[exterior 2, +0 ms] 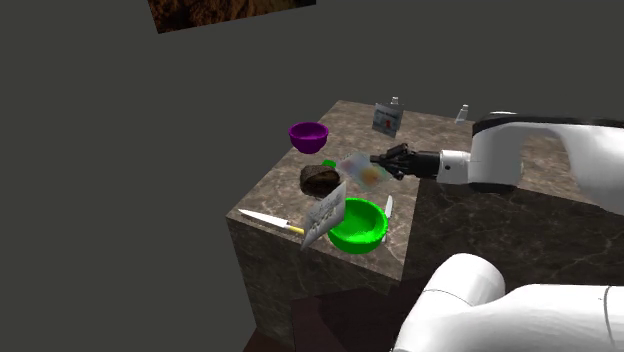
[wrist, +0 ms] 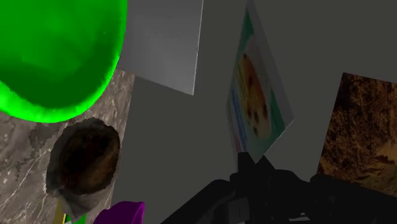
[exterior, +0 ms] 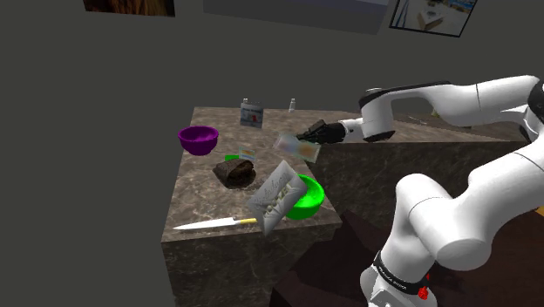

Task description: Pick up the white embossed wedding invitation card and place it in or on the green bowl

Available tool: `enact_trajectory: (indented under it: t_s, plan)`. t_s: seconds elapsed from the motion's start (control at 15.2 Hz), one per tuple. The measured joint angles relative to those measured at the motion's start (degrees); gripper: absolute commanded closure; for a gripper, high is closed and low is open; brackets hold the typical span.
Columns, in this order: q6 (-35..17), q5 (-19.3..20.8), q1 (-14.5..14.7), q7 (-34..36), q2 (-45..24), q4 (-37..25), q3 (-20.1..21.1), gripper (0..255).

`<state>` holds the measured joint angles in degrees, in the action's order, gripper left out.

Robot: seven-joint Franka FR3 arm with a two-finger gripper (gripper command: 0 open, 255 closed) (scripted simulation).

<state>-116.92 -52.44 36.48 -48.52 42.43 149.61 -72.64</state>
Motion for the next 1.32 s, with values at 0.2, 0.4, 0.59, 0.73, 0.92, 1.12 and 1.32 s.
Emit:
enact_trajectory:
  t_s: [0.2,0.4,0.59,0.73,0.92,1.12,1.32]
  plan:
    - [4.72,4.95,-7.53,2.57,1.75,0.59,1.05,255]
    - [9.29,9.03,-13.41,4.72,3.24,0.36,1.44,255]
    - [12.25,12.08,-16.83,4.94,3.91,0.58,0.32,255]
    - [12.29,12.67,-15.95,3.76,3.34,0.54,-1.49,255]
    - [11.85,13.37,-14.72,1.78,2.66,1.11,-3.99,255]
    - [11.05,13.73,-12.43,-0.26,1.86,1.22,-6.9,255]
    - [10.22,14.16,-10.17,-2.23,1.23,1.4,-9.85,255]
